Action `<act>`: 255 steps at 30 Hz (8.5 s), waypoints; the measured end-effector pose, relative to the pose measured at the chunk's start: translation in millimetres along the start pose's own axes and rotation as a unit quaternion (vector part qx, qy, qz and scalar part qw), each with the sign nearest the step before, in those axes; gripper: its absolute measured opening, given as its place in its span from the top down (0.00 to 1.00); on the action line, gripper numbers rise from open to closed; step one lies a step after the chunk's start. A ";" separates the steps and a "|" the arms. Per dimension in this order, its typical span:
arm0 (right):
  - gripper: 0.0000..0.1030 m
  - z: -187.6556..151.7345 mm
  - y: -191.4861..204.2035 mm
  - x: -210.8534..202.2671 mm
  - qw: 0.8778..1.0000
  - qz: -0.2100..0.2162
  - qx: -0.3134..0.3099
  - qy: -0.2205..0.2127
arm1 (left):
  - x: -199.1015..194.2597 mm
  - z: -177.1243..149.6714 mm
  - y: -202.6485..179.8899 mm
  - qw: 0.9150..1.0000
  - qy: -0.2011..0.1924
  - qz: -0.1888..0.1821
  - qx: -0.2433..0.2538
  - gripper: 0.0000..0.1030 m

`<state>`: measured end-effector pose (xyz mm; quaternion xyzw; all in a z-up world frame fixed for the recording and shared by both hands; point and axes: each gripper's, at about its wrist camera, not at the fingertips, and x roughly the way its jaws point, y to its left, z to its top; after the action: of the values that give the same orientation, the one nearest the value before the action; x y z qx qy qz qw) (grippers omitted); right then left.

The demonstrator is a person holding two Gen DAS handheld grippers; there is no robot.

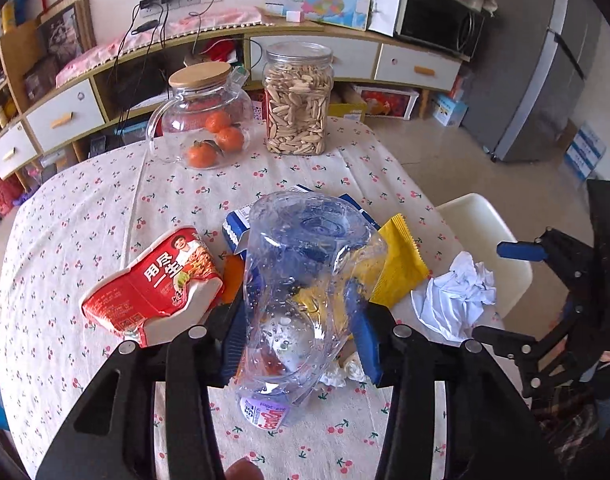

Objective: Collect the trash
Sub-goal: 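Grasp the clear plastic bottle with the left tool, then grasp the crumpled paper with the right tool while the left tool holds the bottle, then move both tools over the bin and release bottle and paper, then return both tools to the table above the remaining trash, then grasp the red snack wrapper with the left tool while the right tool grasps the yellow packet, then carry the yellow packet to the bin and open the right tool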

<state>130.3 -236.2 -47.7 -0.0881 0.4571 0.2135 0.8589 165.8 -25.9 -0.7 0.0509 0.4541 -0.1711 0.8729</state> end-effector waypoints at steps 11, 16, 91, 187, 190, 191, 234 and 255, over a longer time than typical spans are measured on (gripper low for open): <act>0.52 1.5 -8.7 18.7 0.997 0.057 0.046 0.028 | -32.1 -32.7 37.1 0.997 -0.036 -0.028 -0.063 0.57; 0.57 11.1 -6.6 14.8 0.996 0.058 0.061 0.005 | -33.0 -32.1 50.5 0.994 -0.042 -0.036 -0.099 0.57; 0.22 -65.3 -189.0 -106.8 0.875 -0.221 0.409 -0.138 | -9.7 75.2 -195.4 0.986 -0.109 -0.123 -0.035 0.57; 0.07 67.7 10.0 23.9 0.949 -0.202 0.219 -0.100 | 32.4 -27.5 110.7 0.933 -0.008 0.196 -0.302 0.17; 0.07 64.2 -0.9 33.3 0.951 -0.189 0.230 -0.082 | 49.2 -36.1 130.1 0.923 0.017 0.148 -0.355 0.17; 0.07 62.7 -6.3 37.5 0.953 -0.174 0.239 -0.072 | 54.1 -38.9 136.2 0.919 0.022 0.127 -0.373 0.17; 0.83 58.1 1.7 3.8 0.967 0.129 0.188 -0.113 | -24.3 -10.6 89.8 0.954 -0.111 0.026 -0.278 0.54; 0.83 25.8 -65.2 -47.7 0.948 0.049 0.261 -0.175 | -25.8 1.3 27.0 0.969 -0.120 0.015 -0.216 0.54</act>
<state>155.4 -299.3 3.3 0.2004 0.3427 0.1405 0.9070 162.5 5.5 19.2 -0.1530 0.3711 -0.0612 0.9138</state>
